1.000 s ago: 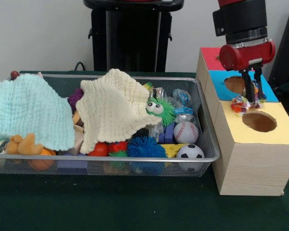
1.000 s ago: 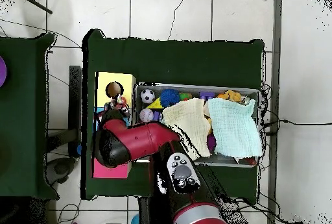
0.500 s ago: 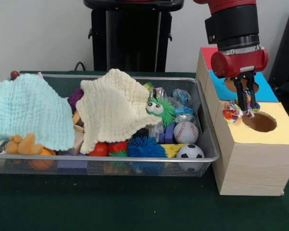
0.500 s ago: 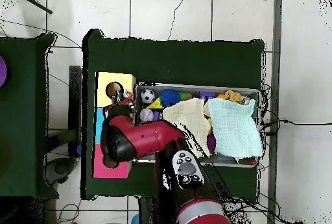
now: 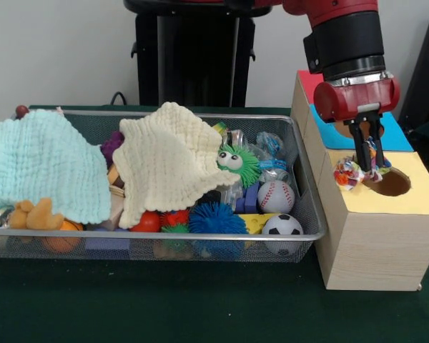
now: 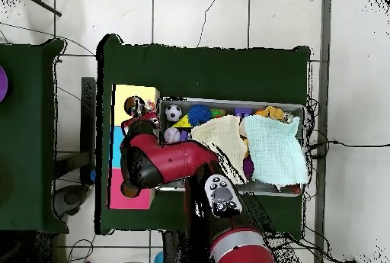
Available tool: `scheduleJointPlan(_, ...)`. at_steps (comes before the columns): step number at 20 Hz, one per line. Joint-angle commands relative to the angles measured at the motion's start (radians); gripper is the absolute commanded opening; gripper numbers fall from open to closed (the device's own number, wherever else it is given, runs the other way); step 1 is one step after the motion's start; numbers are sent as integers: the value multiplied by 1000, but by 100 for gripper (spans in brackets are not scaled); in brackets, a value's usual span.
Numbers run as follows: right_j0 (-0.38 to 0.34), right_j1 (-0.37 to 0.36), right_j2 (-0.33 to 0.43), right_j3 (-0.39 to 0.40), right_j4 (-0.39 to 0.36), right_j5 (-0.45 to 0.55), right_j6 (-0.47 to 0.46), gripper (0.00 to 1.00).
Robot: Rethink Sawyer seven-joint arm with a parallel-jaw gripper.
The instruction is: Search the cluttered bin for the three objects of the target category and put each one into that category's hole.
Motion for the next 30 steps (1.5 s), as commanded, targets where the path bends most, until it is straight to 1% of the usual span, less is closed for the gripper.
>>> scheduleJointPlan(1,-44,65,65,-27,-48,-44,152,0)
scheduleJointPlan(4,-59,80,81,-26,-55,-38,147,0)
scheduleJointPlan(9,-127,115,178,-18,-79,23,121,0)
scheduleJointPlan(12,-150,130,215,-16,-92,47,103,0)
scheduleJointPlan(16,-159,134,229,-16,-99,52,97,0)
scheduleJointPlan(19,-175,140,252,-13,-104,74,90,0)
scheduleJointPlan(25,-228,161,323,-1,-104,181,44,0)
scheduleJointPlan(27,-233,161,329,1,-97,224,26,0)
scheduleJointPlan(30,-233,161,328,1,-92,253,16,0)
